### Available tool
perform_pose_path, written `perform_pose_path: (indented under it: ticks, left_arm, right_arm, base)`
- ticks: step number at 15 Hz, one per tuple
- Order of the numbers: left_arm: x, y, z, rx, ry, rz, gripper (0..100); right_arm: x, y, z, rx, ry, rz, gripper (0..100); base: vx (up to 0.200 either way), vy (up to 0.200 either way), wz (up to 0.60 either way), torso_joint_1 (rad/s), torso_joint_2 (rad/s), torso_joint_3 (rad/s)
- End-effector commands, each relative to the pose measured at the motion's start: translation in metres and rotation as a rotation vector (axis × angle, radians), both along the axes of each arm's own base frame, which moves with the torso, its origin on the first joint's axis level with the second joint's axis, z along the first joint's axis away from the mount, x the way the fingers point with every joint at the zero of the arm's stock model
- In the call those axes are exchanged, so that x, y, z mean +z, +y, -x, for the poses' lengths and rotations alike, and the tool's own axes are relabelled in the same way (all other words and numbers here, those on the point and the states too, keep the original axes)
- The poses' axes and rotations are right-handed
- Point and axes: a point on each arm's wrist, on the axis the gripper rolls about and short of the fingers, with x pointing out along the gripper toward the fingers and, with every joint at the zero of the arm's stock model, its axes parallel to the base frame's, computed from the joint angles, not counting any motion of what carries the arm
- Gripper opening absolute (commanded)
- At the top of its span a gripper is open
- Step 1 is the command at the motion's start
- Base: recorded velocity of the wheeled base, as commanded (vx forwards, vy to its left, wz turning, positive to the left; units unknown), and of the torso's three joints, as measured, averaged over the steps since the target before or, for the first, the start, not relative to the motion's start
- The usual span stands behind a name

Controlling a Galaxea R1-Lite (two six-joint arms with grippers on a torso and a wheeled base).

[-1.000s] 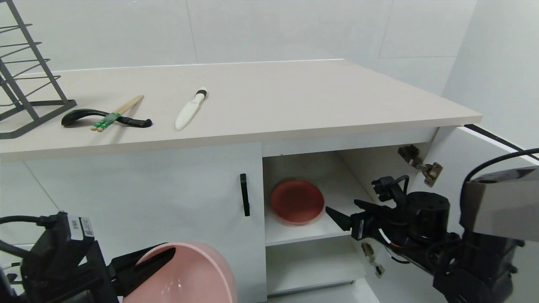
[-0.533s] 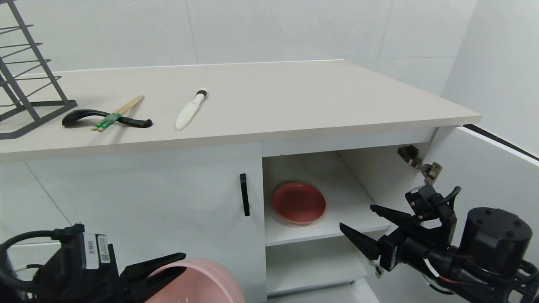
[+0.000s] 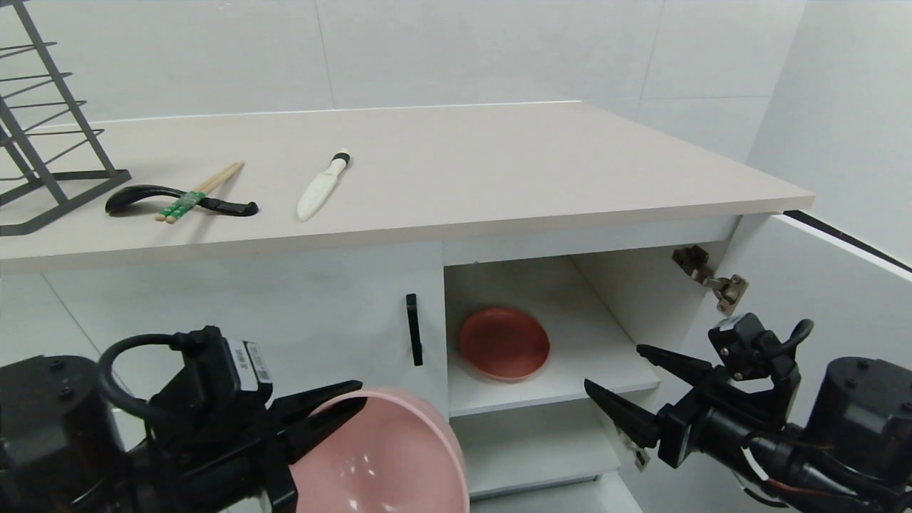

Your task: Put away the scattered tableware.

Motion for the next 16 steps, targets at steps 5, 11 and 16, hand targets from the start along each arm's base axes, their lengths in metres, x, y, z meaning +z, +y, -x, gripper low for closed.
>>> perform_pose_path:
  ticks: [5, 11, 16]
  left_arm:
    - [-0.001, -0.038, -0.013, -0.041, -0.018, -0.017, 0]
    - [-0.015, -0.086, -0.026, -0.027, -0.126, -0.113, 0]
    - [-0.035, -0.118, -0.042, 0.017, -0.157, -0.129, 0]
  right_arm:
    - [0.001, 0.002, 0.003, -0.001, -0.007, 0.002, 100]
    - [0.003, 0.002, -0.001, -0.015, -0.018, -0.006, 100]
    - [0.003, 0.001, -0.004, -0.027, -0.018, -0.007, 100]
  base:
    - [0.000, 0.000, 0.00, 0.000, 0.00, 0.000]
    - [0.000, 0.000, 0.00, 0.000, 0.00, 0.000]
    - [0.000, 0.000, 0.00, 0.000, 0.00, 0.000]
